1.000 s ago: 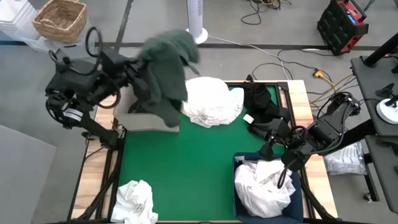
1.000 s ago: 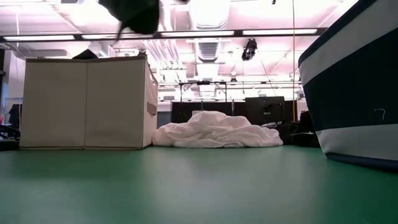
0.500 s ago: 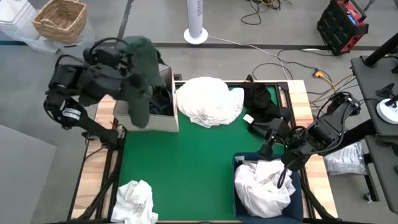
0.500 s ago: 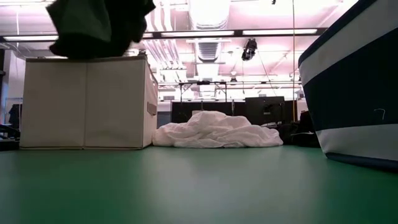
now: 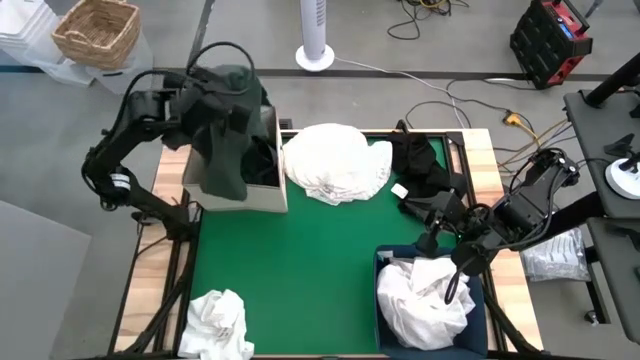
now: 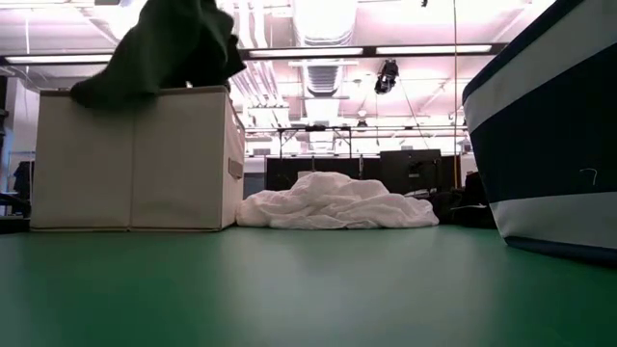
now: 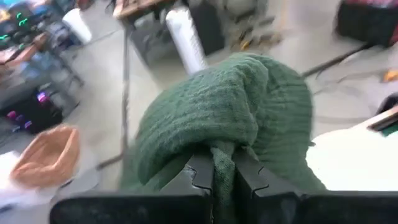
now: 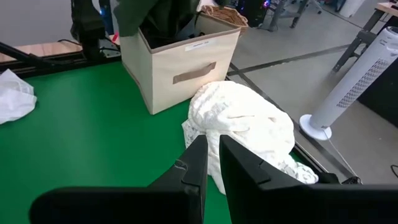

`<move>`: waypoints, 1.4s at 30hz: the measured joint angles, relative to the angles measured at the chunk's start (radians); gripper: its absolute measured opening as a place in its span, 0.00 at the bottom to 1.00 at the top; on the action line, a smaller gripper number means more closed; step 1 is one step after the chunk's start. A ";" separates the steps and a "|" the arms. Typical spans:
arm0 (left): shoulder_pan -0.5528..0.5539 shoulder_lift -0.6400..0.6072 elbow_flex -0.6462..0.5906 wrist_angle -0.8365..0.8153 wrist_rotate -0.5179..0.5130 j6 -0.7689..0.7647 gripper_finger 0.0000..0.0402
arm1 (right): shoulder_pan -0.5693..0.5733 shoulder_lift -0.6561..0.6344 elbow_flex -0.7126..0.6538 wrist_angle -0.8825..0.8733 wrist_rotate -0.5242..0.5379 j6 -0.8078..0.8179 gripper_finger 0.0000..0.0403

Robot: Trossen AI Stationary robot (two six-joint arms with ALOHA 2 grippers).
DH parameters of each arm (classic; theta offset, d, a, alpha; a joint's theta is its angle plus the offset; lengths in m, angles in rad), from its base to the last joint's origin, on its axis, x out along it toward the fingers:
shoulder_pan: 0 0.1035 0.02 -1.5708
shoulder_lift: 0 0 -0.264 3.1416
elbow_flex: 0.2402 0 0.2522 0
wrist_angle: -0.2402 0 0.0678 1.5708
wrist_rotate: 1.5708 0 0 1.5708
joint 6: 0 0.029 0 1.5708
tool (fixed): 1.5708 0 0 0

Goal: Sort clothes
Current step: Put the green cloth into the white bin

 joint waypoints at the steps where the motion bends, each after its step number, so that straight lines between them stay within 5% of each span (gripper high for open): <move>1: 0.020 0.000 -0.019 -0.009 0.005 0.000 0.00 | 0.000 0.000 -0.002 0.000 -0.001 0.000 0.08; 9: 0.136 -0.011 -0.092 -0.018 0.042 0.007 0.00 | 0.000 0.000 -0.009 0.001 -0.003 0.005 0.08; 22: 0.179 -0.004 0.077 0.329 0.039 0.322 0.00 | 0.000 0.000 -0.009 0.000 -0.003 0.006 0.08; 32: 0.163 -0.026 0.070 -0.081 0.211 0.056 0.00 | 0.000 0.000 -0.013 0.001 -0.003 0.016 0.08; 42: 0.130 -0.083 -0.114 -0.114 0.509 -0.041 0.00 | 0.000 0.000 -0.016 0.000 -0.003 0.011 0.08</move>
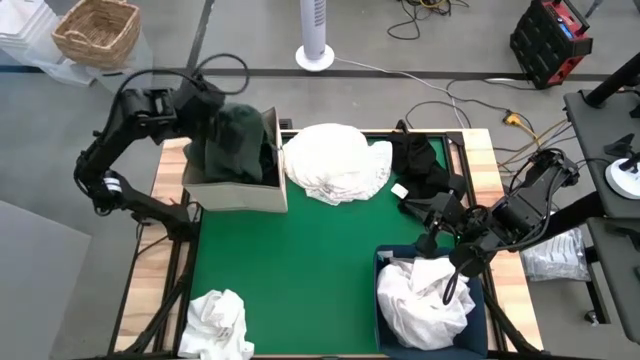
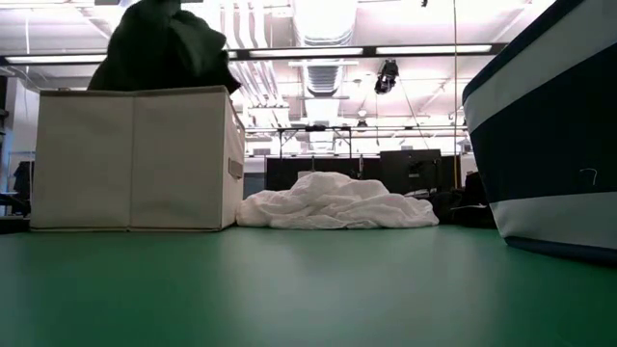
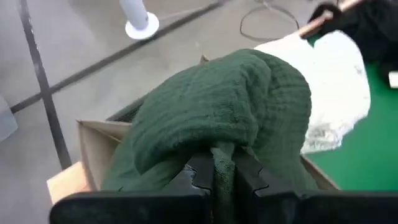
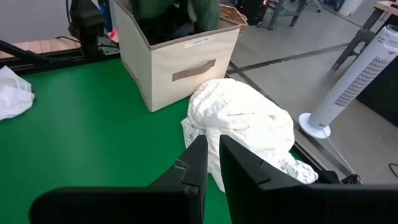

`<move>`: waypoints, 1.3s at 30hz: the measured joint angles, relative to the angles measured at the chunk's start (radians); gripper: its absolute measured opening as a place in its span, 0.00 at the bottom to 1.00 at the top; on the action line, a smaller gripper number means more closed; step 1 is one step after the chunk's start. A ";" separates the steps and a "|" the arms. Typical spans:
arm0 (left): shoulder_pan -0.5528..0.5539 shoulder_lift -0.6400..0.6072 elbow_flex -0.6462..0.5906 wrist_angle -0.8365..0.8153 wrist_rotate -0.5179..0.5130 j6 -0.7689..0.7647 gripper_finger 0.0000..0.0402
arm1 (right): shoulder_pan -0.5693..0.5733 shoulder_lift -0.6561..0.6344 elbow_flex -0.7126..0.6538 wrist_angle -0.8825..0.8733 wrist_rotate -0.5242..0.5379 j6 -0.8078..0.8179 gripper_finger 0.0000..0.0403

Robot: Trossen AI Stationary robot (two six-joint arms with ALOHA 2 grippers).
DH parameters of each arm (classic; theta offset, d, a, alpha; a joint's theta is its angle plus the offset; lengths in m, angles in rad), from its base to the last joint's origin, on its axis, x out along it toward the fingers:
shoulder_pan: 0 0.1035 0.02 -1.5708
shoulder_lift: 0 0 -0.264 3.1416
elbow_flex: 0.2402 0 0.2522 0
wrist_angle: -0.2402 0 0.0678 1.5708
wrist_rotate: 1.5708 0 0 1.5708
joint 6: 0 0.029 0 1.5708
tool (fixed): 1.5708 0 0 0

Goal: Sort clothes
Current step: Put the green cloth into the white bin

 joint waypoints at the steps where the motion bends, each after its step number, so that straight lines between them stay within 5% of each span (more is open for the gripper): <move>1: 0.000 -0.006 -0.023 0.000 0.002 -0.003 0.00 | 0.000 0.000 0.000 0.000 0.000 0.000 0.08; 12: 0.055 -0.049 -0.338 0.006 -0.072 -0.024 0.00 | 0.000 0.000 0.000 0.000 0.000 0.002 0.08; 19: 0.068 -0.050 -0.533 0.110 0.000 0.025 0.00 | 0.000 0.000 0.000 0.001 -0.001 0.006 0.08; 29: 0.111 -0.050 -0.718 0.221 0.012 0.080 0.00 | 0.000 0.000 0.000 0.003 -0.004 0.021 0.08; 34: 0.167 -0.046 -0.812 0.261 0.118 0.092 0.00 | 0.000 0.000 0.000 0.003 -0.004 0.022 0.08; 39: 0.171 -0.047 -0.840 0.283 0.070 0.065 0.05 | 0.000 0.000 0.000 0.002 -0.004 0.022 0.08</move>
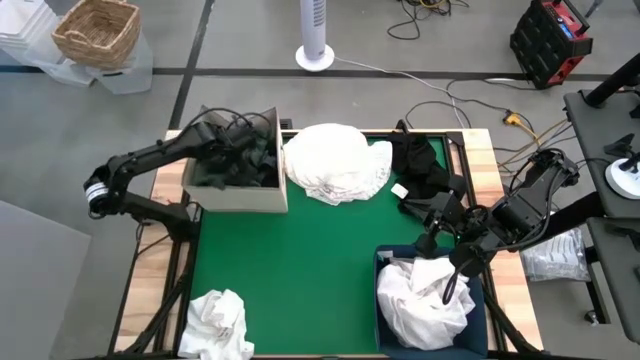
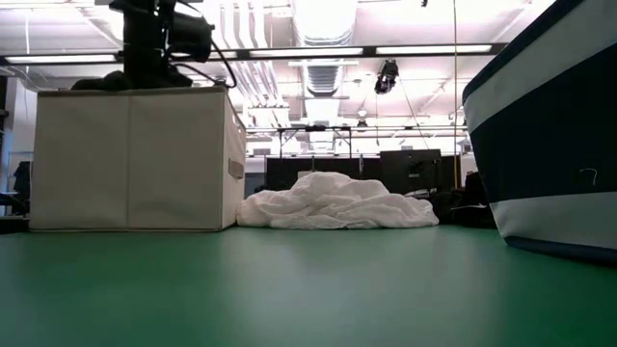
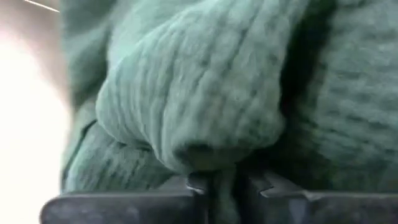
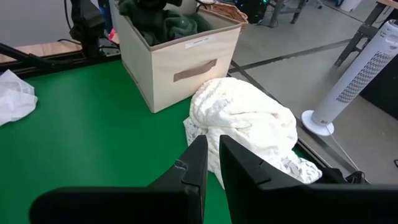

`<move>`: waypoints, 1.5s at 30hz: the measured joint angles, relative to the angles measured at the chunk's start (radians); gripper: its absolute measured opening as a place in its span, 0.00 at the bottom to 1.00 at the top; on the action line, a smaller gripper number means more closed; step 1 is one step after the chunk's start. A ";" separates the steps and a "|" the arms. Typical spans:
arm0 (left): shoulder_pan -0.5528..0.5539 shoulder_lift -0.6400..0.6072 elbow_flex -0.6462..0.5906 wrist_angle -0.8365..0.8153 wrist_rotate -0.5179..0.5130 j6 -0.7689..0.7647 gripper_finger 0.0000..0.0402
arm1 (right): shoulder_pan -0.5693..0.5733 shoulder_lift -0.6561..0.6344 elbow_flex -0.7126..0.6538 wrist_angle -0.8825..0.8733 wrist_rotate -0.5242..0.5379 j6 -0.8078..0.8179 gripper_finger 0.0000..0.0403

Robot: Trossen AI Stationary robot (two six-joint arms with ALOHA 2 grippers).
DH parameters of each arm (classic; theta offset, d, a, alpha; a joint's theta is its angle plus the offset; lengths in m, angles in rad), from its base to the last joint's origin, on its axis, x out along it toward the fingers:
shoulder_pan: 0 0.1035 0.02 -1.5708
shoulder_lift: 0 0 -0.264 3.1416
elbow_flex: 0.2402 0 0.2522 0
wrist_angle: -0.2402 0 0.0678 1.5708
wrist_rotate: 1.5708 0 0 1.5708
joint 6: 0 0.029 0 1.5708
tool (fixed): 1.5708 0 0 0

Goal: Sort clothes
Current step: Put the green cloth into the white bin

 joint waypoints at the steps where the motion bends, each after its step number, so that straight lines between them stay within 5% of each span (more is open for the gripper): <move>1: 0.000 -0.001 0.005 0.002 -0.023 -0.008 0.07 | 0.000 0.000 0.000 0.000 0.000 0.000 0.08; 20: 0.001 -0.004 0.323 -0.072 -0.047 0.094 0.55 | 0.000 0.000 0.000 0.000 0.000 0.004 0.08; 31: 0.002 -0.004 0.428 -0.121 -0.033 0.129 0.59 | 0.000 0.000 0.000 -0.001 0.001 -0.011 0.08; 42: -0.025 -0.013 0.458 -0.288 0.074 0.013 0.59 | 0.000 0.000 0.000 -0.002 0.001 -0.014 0.08; 45: -0.031 -0.036 0.464 -0.276 0.169 0.010 0.57 | 0.000 0.000 0.000 -0.004 0.001 -0.015 0.08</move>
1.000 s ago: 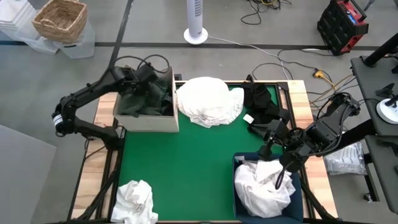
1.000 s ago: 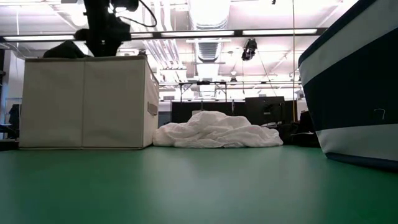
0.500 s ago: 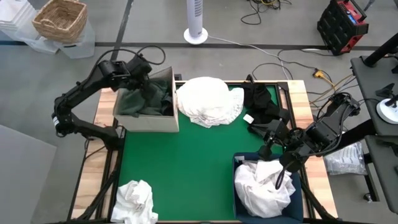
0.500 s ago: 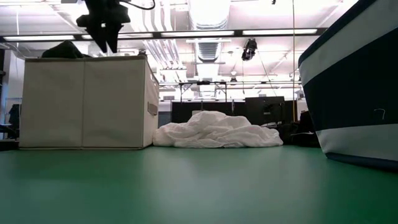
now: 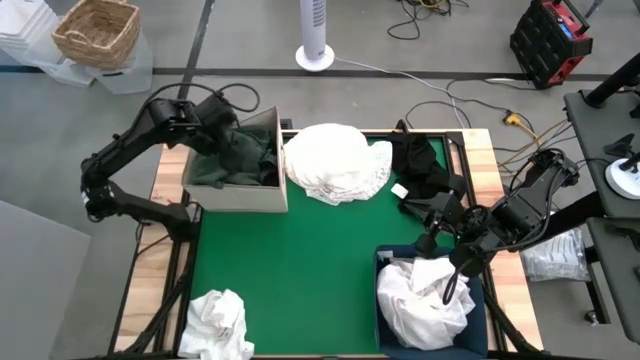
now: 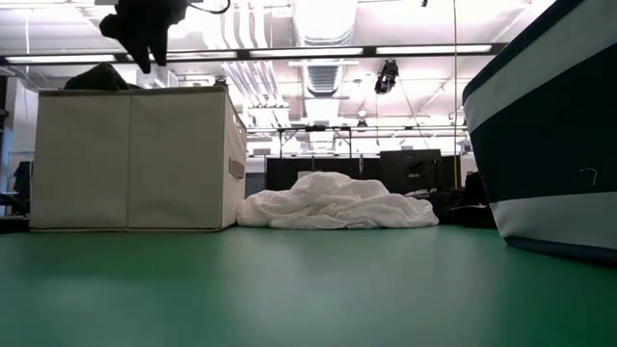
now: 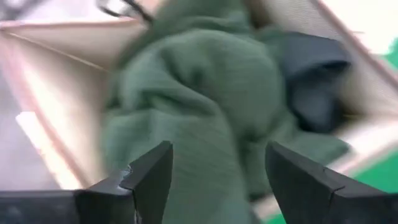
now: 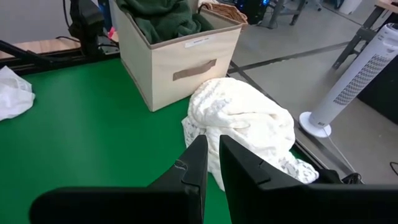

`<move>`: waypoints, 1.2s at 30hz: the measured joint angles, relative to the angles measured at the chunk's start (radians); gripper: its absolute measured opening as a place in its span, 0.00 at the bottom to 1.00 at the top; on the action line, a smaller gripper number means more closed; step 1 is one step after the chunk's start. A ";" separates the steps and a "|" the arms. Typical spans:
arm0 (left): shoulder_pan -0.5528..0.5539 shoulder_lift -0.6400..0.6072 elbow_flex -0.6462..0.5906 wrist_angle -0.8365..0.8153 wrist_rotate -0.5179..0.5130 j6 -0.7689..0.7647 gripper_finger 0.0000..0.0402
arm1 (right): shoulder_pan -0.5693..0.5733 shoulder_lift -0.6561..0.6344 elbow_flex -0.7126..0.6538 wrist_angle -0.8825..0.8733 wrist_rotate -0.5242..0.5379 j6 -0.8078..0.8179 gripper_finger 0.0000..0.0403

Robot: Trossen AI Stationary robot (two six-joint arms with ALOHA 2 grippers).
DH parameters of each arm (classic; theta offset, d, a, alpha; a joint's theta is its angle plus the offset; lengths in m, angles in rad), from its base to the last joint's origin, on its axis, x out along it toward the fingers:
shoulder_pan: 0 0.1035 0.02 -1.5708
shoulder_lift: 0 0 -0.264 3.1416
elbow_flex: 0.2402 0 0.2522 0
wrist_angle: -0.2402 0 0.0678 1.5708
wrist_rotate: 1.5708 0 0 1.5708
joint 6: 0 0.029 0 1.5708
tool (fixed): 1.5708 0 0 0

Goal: Sort clothes
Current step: Put the green cloth into the white bin

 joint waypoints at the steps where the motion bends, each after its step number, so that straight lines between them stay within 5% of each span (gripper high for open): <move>1: -0.001 -0.005 0.002 0.001 0.027 0.001 0.56 | 0.000 0.000 0.000 -0.001 0.001 0.000 0.08; 4: -0.002 -0.009 -0.008 -0.008 0.040 0.002 0.42 | 0.000 0.000 0.000 -0.001 0.003 0.000 0.08; 9: 0.000 -0.001 -0.034 0.011 0.040 0.000 0.05 | 0.000 0.000 0.000 -0.003 0.003 -0.002 0.08; 16: 0.032 0.024 -0.164 0.077 -0.052 0.087 0.01 | 0.000 0.000 0.000 -0.003 0.003 -0.001 0.08; 36: 0.149 0.021 -0.557 0.495 0.012 0.227 0.00 | 0.000 0.000 0.000 0.000 0.003 0.000 0.08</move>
